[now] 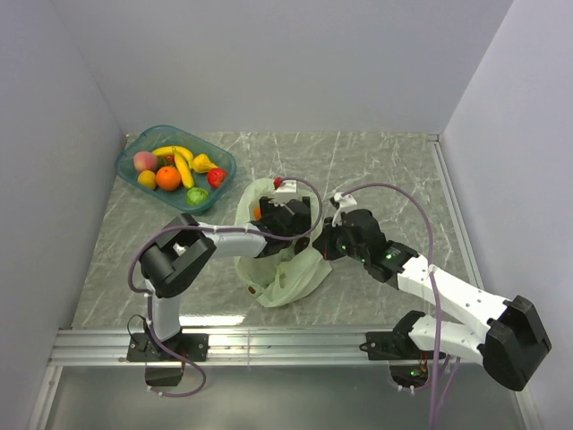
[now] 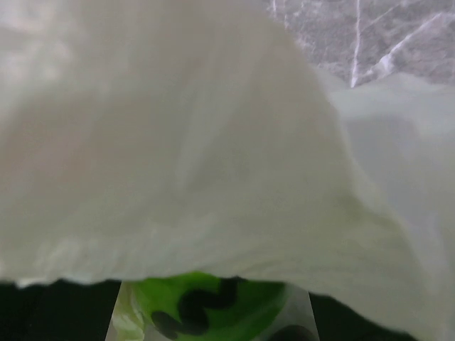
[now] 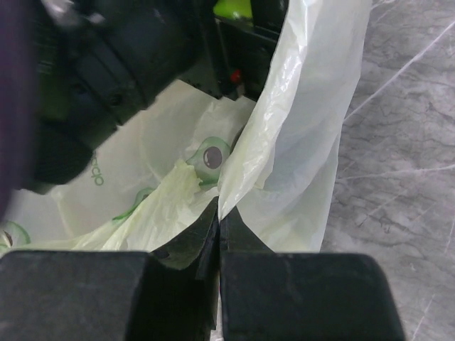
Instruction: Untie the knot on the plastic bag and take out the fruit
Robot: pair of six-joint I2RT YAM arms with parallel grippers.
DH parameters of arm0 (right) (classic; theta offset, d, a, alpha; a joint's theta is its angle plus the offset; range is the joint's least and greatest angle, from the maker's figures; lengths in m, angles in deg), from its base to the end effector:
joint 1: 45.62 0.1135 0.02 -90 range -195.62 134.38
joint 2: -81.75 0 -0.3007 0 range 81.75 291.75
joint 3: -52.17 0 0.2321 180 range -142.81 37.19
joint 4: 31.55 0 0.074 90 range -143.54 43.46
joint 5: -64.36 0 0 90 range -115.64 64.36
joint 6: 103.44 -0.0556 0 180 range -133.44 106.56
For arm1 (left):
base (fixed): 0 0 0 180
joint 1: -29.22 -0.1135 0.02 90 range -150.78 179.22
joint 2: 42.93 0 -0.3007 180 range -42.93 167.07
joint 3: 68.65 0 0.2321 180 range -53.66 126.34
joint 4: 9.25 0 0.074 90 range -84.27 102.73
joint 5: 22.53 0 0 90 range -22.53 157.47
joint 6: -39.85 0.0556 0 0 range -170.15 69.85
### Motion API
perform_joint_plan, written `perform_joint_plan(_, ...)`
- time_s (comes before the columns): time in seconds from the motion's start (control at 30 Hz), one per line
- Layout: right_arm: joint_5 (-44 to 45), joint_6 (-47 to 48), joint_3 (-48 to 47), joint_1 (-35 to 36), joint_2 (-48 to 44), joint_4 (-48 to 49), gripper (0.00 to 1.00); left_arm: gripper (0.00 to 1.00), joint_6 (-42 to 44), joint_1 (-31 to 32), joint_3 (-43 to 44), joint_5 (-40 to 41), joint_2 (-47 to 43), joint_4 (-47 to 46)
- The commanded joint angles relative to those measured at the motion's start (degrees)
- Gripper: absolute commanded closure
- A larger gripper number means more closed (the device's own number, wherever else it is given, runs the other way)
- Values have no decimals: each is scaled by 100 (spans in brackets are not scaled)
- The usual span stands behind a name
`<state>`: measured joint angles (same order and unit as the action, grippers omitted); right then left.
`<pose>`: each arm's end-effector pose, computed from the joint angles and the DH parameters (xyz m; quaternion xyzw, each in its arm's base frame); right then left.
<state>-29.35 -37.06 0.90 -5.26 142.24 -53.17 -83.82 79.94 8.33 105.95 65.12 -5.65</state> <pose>0.1593 0.1401 0.2716 -0.1423 0.8576 0.2853 0.4035 0.2855 -0.2944 0.2128 -0.0273 0.8497 -0.0782 0.5208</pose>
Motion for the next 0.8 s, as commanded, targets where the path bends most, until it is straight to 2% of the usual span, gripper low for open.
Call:
perform_joint_plan(0.0,-69,-64,26,25,68,276,100,4,-25,-53,181,10,146,-93)
perform_joint_plan(0.1,-69,-64,8,25,121,312,100,8,-52,-53,155,2,181,-66)
perform_joint_plan(0.2,-16,-55,8,33,130,312,100,18,-52,-53,85,-42,103,-75)
perform_joint_plan(0.23,-8,-38,0,25,130,303,100,22,-43,-53,84,-68,15,-67)
perform_joint_plan(0.27,53,-29,-1,33,130,286,100,33,-52,-53,50,-77,-38,-14)
perform_joint_plan(0.33,115,15,-9,25,95,251,100,47,-69,-53,23,-156,-248,65)
perform_joint_plan(0.57,625,129,-88,16,15,75,100,61,-192,-45,-477,-657,-1259,329)
perform_joint_plan(0.77,994,156,-176,7,16,-75,100,56,-105,-36,-847,-1429,-2173,689)
